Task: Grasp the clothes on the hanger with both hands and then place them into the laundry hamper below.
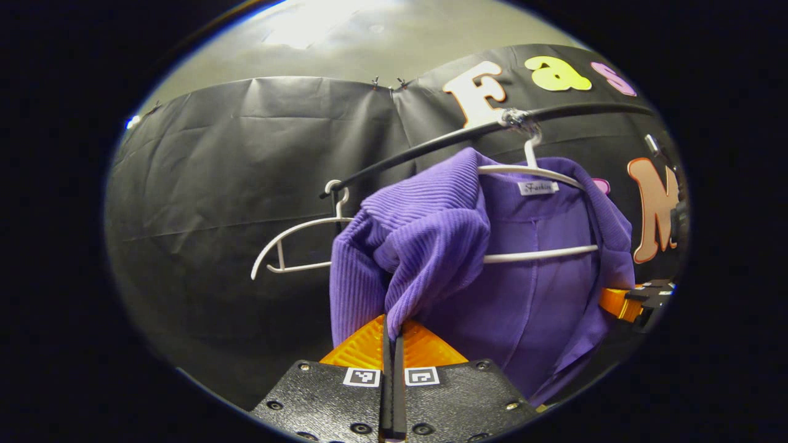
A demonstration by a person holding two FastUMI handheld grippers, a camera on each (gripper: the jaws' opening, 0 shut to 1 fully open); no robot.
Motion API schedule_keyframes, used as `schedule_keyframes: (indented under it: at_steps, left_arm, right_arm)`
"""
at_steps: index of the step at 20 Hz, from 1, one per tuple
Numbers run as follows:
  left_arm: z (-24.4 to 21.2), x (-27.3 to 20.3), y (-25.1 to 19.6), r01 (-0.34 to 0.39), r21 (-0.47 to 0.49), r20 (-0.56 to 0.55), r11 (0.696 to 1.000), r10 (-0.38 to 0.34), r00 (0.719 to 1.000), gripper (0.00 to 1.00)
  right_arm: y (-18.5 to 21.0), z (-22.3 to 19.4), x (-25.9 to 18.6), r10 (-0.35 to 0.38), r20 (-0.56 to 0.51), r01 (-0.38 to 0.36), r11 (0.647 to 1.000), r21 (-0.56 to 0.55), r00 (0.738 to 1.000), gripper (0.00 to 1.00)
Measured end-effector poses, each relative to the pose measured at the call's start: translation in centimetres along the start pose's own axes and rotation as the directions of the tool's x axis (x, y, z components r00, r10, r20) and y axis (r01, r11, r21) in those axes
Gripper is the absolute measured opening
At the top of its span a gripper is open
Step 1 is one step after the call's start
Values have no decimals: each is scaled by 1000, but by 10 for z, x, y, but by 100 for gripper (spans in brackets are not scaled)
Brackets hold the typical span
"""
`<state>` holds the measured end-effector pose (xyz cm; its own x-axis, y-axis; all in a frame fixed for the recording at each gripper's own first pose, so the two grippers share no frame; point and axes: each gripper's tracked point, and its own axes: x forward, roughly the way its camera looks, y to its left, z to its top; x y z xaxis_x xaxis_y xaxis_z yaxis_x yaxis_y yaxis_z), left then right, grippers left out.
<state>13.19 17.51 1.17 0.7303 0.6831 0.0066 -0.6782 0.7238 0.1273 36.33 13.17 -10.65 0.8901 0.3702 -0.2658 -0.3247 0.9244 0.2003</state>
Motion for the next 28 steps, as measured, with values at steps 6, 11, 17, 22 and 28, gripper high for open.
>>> schedule_keyframes:
  at_steps: [6,11,17,22,28]
  left_arm:
    - [31,-4,36,-80,-25,47,996,81,996,0]
    - [63,3,64,-120,-35,96,992,123,988,0]
    - [101,27,94,-149,-34,179,988,153,972,0]
    - [96,56,97,-96,-45,181,994,102,978,0]
    - [65,96,80,47,-85,154,995,-33,988,1]
  right_arm:
    - [-21,30,-14,-50,77,54,997,-47,996,3]
    - [-44,82,-22,-109,205,127,989,-79,973,3]
    - [-62,133,-15,-161,341,210,971,-113,926,3]
    - [-73,153,1,-185,401,249,962,-115,897,3]
    - [-82,150,26,-210,403,273,956,-106,891,3]
